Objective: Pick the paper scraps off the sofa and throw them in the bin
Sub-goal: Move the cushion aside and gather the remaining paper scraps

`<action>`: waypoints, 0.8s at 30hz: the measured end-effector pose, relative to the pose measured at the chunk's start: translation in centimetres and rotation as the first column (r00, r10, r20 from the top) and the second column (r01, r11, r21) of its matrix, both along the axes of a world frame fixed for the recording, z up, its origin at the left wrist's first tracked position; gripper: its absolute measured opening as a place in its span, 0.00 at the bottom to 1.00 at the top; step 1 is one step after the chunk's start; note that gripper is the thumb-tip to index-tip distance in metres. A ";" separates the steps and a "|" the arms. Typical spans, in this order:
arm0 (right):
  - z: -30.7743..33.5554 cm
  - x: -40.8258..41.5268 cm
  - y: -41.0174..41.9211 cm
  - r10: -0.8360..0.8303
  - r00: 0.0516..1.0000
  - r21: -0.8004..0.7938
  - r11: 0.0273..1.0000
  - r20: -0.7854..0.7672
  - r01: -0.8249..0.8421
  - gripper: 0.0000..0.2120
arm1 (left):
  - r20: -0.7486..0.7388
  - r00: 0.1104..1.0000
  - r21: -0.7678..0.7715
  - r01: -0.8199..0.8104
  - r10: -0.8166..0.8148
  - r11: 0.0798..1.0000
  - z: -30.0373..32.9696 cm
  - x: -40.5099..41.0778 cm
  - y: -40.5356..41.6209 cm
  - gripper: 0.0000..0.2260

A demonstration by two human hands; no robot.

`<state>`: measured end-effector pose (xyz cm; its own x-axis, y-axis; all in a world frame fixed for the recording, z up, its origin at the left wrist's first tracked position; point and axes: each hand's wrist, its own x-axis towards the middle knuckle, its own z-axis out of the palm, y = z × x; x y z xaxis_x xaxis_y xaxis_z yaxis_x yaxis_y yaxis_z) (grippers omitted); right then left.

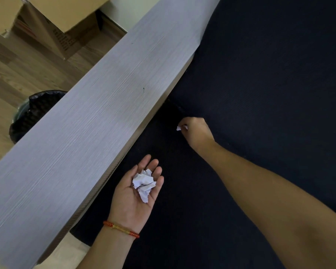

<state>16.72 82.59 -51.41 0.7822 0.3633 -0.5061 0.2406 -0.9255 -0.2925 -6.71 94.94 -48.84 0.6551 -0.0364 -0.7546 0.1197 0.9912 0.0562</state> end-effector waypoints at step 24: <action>5.9 -2.7 -0.9 -0.621 0.455 0.339 0.304 -0.638 0.890 0.10 | -0.149 0.986 0.069 0.081 -0.070 0.994 5.8 3.9 -2.7 0.16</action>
